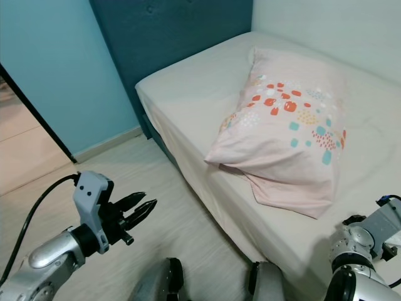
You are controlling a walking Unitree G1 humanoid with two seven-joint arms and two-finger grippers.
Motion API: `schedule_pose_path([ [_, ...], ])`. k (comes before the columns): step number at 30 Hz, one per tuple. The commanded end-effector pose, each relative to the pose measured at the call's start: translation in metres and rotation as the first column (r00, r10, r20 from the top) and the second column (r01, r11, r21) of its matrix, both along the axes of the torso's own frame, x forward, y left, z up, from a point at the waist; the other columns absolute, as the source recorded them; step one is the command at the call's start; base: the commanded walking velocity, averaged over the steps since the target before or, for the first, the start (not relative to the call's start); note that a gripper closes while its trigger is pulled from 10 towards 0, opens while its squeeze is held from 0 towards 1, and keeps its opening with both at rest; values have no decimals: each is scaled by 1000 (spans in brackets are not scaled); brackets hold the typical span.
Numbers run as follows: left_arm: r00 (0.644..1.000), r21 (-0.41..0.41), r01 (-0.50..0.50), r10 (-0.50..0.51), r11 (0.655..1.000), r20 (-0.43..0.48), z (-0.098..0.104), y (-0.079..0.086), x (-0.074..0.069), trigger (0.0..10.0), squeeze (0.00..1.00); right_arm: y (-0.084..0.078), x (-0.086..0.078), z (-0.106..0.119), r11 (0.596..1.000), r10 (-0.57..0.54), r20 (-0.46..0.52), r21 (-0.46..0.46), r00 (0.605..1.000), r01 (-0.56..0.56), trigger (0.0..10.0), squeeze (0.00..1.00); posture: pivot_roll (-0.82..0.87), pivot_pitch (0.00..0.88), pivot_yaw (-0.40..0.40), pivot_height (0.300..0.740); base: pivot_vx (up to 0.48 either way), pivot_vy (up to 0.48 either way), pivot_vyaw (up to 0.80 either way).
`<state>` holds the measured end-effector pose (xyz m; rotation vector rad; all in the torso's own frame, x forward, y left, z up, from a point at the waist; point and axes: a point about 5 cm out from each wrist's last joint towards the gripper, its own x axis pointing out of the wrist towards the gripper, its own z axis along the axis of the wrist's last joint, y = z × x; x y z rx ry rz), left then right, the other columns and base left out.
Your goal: Clean up the room
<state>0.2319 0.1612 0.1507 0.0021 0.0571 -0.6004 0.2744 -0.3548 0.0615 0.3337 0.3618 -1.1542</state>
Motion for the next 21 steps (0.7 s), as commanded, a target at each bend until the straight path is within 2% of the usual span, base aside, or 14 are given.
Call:
schedule_pose_path([
  [1, 1000, 30, -16, 16, 999, -8, 1, 8, -2, 10000, 0, 3, -6, -11, 999, 6, -32, 38, 999, -5, 10000, 0, 255, 215, 70, 594, 0, 0, 0],
  [2, 1000, 33, -21, 22, 999, -7, 1, 10, -1, 10000, 0, 4, -7, -13, 999, 11, -28, 46, 1000, -10, 6275, 0, 255, 213, 73, 594, 0, 0, 0],
  [4, 1000, 35, -24, 24, 999, -6, 2, 11, -1, 10000, 0, 4, -7, -13, 999, 15, -25, 49, 1000, -14, 6275, 0, 255, 213, 73, 594, 0, 0, 0],
  [6, 1000, 38, -28, 28, 999, -4, 2, 12, 0, 10000, 0, 4, -8, -14, 998, 24, -29, 50, 999, -23, 1725, 0, 255, 213, 75, 594, 0, 0, 0],
  [9, 1000, 39, -28, 28, 999, -4, 2, 12, 0, 10000, 0, 4, -8, -15, 998, 29, -32, 48, 999, -27, 1725, 0, 255, 212, 76, 594, 0, 0, 0],
  [10, 1000, 41, -27, 27, 999, -3, 2, 12, 0, 10000, 0, 3, -9, -15, 998, 33, -34, 47, 999, -31, 314, 0, 254, 210, 76, 594, 0, 0, 0],
  [12, 1000, 42, -26, 26, 999, -3, 2, 11, 0, 10000, 0, 3, -9, -15, 998, 36, -35, 46, 999, -34, 0, 0, 255, 210, 77, 594, 0, 0, 0],
  [21, 1000, 48, 6, -5, 999, -5, 1, 7, -2, 10000, 0, 2, -11, -17, 998, 60, -40, 36, 997, -59, 0, 0, 250, 201, 80, 594, 0, 0, 0],
])
